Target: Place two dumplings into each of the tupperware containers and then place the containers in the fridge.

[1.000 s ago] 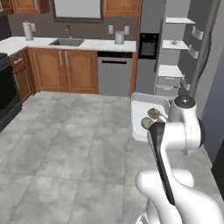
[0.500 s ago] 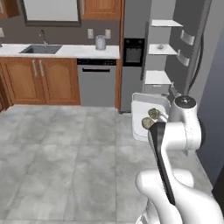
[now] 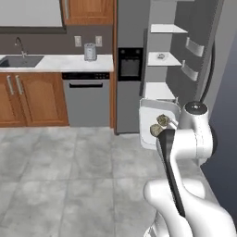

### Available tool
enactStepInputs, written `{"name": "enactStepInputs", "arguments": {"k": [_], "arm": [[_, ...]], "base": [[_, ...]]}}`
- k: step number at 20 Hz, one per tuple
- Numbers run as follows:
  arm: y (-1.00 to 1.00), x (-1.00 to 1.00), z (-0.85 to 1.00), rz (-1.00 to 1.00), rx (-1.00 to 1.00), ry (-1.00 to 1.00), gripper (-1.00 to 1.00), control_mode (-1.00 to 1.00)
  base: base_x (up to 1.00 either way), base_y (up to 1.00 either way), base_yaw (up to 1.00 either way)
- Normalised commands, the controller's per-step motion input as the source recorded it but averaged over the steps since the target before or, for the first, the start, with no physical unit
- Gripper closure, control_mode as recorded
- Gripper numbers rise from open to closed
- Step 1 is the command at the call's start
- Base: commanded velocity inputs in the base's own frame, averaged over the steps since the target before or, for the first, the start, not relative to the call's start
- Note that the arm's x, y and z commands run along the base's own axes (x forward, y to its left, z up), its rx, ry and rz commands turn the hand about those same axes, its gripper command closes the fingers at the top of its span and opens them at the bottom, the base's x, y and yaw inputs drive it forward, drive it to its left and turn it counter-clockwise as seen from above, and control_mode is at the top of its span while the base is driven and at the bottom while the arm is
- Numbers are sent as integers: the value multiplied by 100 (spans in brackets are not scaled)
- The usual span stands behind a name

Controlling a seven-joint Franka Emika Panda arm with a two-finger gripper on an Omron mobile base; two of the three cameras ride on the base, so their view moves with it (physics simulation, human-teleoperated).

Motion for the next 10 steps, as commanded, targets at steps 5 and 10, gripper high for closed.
{"name": "enactStepInputs", "arguments": {"k": [5, 10], "arm": [[0, 0, 0, 0, 0, 0, 100, 100], [0, 0, 0, 0, 0, 0, 100, 100]], "base": [[100, -71, -14], [100, -67, -11]]}}
